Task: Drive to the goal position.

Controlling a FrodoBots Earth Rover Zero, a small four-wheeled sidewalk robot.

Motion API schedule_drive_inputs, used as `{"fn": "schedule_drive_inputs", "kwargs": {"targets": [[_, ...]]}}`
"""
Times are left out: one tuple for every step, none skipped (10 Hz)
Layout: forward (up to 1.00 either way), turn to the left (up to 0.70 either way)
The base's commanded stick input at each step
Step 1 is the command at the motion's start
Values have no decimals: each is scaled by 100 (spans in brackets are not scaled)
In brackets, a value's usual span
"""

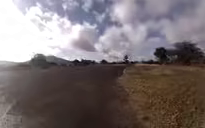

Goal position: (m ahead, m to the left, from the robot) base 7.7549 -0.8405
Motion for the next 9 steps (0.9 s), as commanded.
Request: {"fn": "schedule_drive_inputs", "kwargs": {"targets": [[50,0],[50,0],[50,0],[50,0],[50,0],[50,0],[50,0],[50,0],[50,0]]}}
